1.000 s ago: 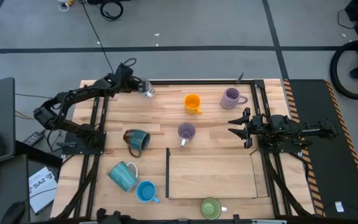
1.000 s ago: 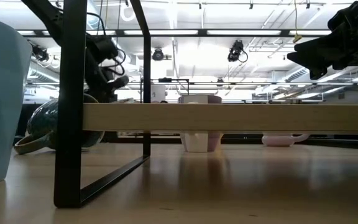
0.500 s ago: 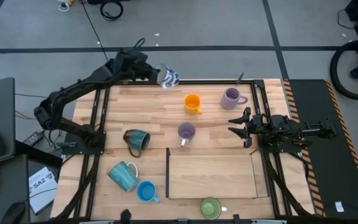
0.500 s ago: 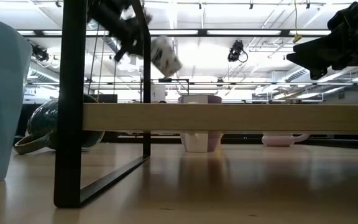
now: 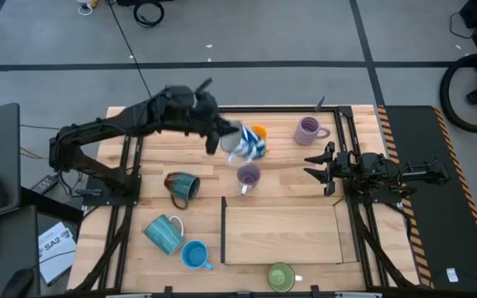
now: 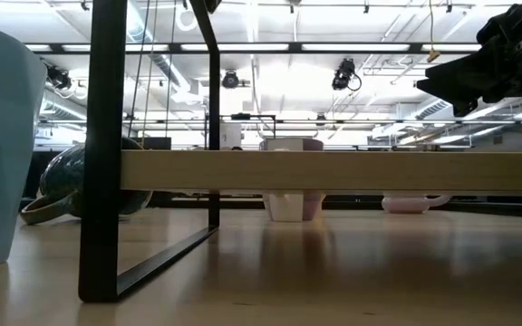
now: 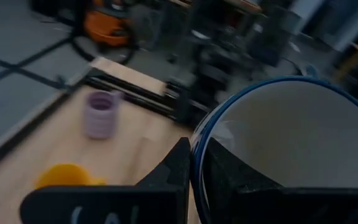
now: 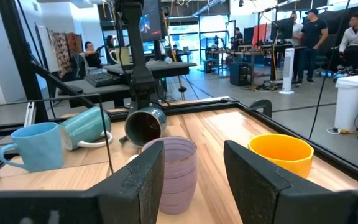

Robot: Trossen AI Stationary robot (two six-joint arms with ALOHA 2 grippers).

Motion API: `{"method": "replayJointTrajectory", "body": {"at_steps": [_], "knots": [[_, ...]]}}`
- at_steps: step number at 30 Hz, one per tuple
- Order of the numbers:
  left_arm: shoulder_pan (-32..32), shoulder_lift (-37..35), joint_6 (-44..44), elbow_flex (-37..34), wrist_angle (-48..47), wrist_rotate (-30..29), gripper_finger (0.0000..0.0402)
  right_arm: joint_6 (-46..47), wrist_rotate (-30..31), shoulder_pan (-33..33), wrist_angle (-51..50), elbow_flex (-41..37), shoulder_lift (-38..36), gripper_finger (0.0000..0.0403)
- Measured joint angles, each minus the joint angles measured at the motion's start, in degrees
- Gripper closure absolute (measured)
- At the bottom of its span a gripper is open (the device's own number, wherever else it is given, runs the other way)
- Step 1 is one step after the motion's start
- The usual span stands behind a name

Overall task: Place coffee mugs
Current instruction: Put the white mug on the shelf

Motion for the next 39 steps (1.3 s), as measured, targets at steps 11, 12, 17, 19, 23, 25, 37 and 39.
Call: {"method": "replayJointTrajectory", "body": {"at_steps": [11,12,17,19,23,25,37,39], "knots": [[-13.10,6.52,-0.46,0.07,2.76,-0.39,0.0370,0.01,0.19,0.00,0.57,0.00,0.26,0.0231],[-13.85,7.62,-0.44,0.04,3.38,-0.16,0.0370,-0.01,0.20,0.00,0.46,0.00,0.24,0.0231],[-15.60,13.14,-0.80,0.17,6.08,3.71,0.0370,0.00,0.20,0.01,0.89,0.00,0.49,0.0231],[-15.66,15.66,-0.76,1.80,4.46,4.80,0.0370,0.00,0.20,0.01,0.87,0.00,0.48,0.0231],[-15.58,21.41,2.08,8.49,-2.63,5.01,0.0370,0.01,0.20,0.02,0.87,0.00,0.48,0.0231],[-15.58,24.67,4.51,12.94,-7.52,4.86,0.0370,0.01,0.20,0.01,0.93,0.00,0.48,0.0231],[-15.90,37.71,11.91,26.16,-24.94,-2.35,0.0370,0.01,0.18,0.02,0.90,0.00,0.48,0.0231],[-15.90,38.43,11.90,26.18,-26.62,-2.49,0.0370,0.01,0.18,0.02,0.88,0.00,0.48,0.0231]]}}
